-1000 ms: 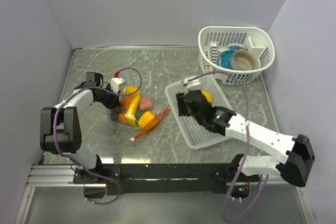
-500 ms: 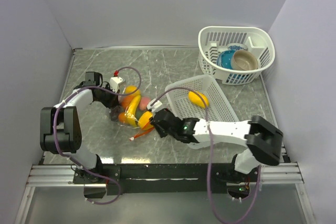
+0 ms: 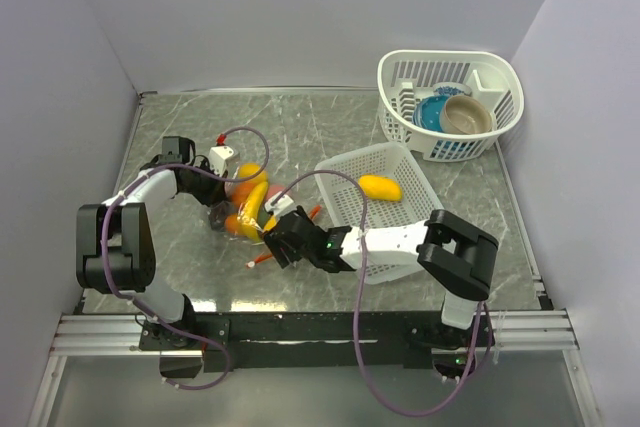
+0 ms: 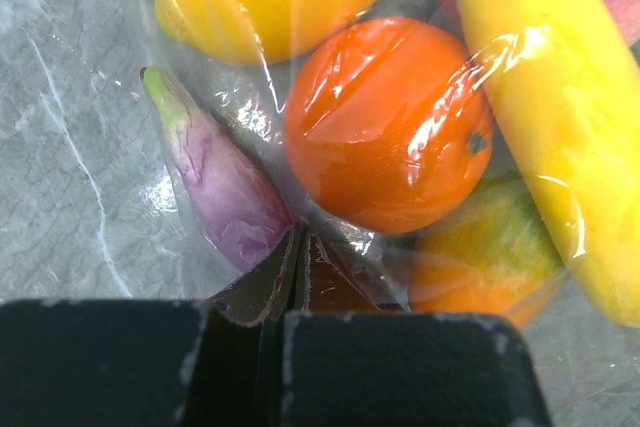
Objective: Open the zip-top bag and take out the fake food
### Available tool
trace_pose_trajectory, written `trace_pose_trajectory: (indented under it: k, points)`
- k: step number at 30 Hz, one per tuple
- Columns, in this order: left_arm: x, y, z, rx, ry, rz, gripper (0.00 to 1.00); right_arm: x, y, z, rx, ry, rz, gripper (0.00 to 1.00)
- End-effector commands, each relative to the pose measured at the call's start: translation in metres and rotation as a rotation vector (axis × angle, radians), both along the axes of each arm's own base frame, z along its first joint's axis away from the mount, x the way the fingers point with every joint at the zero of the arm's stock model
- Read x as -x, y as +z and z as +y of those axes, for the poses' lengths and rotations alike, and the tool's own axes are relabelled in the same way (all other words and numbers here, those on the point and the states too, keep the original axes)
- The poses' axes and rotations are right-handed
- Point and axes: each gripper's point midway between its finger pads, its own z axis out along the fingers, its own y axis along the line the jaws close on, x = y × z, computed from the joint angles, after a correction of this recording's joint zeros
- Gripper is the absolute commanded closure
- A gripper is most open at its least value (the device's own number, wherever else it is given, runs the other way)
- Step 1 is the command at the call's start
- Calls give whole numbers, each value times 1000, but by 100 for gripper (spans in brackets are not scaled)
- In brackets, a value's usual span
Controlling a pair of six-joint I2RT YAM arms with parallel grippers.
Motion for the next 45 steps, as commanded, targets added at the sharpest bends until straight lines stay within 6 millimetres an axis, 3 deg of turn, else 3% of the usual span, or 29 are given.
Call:
trace_pose_trajectory:
  k: [1, 2, 3, 6, 11, 19, 25, 28, 30, 34, 38, 45]
  points:
    - [-2, 13, 2, -5, -13, -40, 99, -21, 32, 23, -117, -57, -102, 23]
    - [-1, 13, 2, -5, -15, -39, 99, -22, 31, 23, -118, -56, -106, 22]
    - [-1, 13, 2, -5, -18, -42, 99, -24, 32, 24, -121, -59, -112, 6]
    - [0, 12, 1, -7, -23, -41, 99, -24, 27, 30, -94, -36, -105, 0]
    - [1, 13, 1, -3, -26, -39, 99, -16, 9, 53, -73, 87, -26, 0]
    - [5, 16, 2, -11, -34, -49, 99, -35, 8, 50, -82, -28, -82, 0]
    - [7, 16, 2, -16, -42, -52, 99, -62, 0, 31, -2, -229, -152, 0]
    - [5, 16, 3, -24, -42, -56, 99, -59, -8, 15, 7, -266, -167, 0]
    - [4, 16, 4, -25, -44, -52, 99, -55, -3, 24, -78, -226, -157, 0]
    - [0, 15, 5, -30, -44, -45, 99, -48, -3, 19, -118, -207, -168, 0]
    - [-1, 13, 6, -37, -48, -35, 99, -46, 22, 35, -263, -130, -222, 0]
    - [-4, 10, 8, -45, -45, -30, 99, -54, 58, 56, -318, -48, -332, 0]
